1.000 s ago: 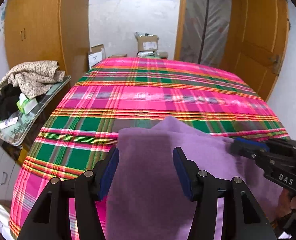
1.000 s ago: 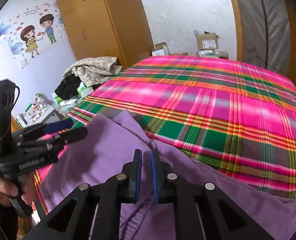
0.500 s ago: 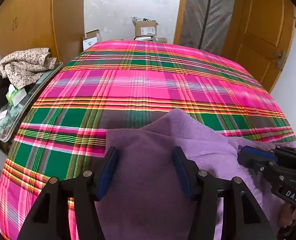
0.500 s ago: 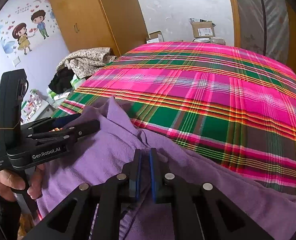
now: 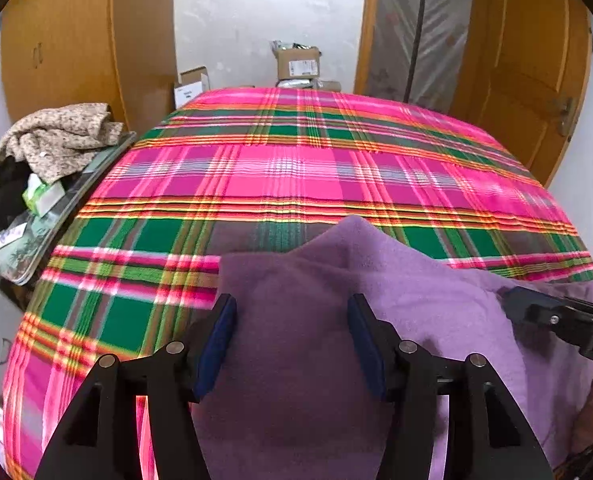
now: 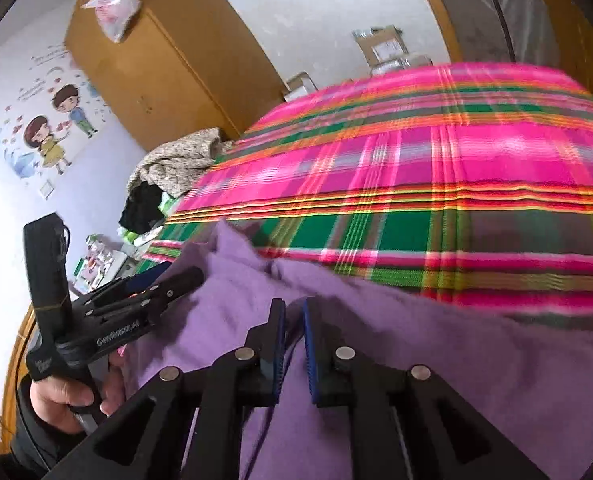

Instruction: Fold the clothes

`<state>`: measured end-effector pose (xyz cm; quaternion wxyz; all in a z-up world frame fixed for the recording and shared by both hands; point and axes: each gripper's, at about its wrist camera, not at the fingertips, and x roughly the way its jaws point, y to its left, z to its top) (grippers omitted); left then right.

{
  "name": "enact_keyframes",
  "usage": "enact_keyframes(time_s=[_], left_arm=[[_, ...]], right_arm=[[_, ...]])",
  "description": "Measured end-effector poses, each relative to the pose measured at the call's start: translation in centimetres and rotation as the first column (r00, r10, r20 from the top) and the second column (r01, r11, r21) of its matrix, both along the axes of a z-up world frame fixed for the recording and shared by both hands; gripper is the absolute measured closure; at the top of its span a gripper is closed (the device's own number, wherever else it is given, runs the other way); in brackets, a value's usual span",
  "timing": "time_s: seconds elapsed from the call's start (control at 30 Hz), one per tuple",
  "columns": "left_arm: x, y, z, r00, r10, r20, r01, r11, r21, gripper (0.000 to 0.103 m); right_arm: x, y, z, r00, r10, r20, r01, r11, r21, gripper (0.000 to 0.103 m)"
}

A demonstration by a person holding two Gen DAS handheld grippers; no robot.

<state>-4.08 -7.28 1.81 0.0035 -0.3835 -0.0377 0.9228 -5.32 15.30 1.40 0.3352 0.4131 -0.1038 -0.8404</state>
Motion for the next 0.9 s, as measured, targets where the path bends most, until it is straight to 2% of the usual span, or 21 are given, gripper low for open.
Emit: enact_keyframes(time_s=[0.13,0.3,0.37,0.47,0.63,0.77,0.9], left_arm=[[4.0,1.2,1.2,0.997,-0.042,-0.061,0.044,0.999,0.028,0.043],[7.6,2.2,1.0,0.994,-0.074,-0.081,0.077,0.996,0.039,0.044],[8.4,2.6,0.3,0.991,-0.113,-0.069,0.117,0.991,0.067,0.044],[8.5,3.1,-1.1,0.993,-0.118,-0.026,0.118,0.992,0.035,0.044],[9.9,2.9,0.2,0.987,-0.120,-0.104,0.123,0.992,0.020,0.044],[9.2,2.1,-1.6,0.995,-0.092,-0.042,0.093,0.996,0.017,0.044],[8.9,2.0,-0.4,0.992,-0.109,-0.058,0.111,0.994,0.019,0.044]], right_arm=[[4.4,0.1,1.0,0.994,0.098,-0.055,-0.097,0.995,0.012,0.093],[6.9,-0.2,-0.6,0.983,0.179,-0.027,-0.178,0.983,0.054,0.093],[6.9,-0.1,-0.9,0.983,0.181,-0.017,-0.180,0.982,0.054,0.093],[6.7,-0.1,-1.0,0.984,0.177,-0.013,-0.176,0.983,0.047,0.092],[7.3,-0.5,-0.8,0.982,0.181,-0.044,-0.179,0.982,0.052,0.092],[7.1,0.1,-0.8,0.984,0.172,-0.043,-0.171,0.985,0.034,0.092],[6.7,0.8,-0.8,0.988,0.149,-0.035,-0.149,0.989,-0.006,0.092]])
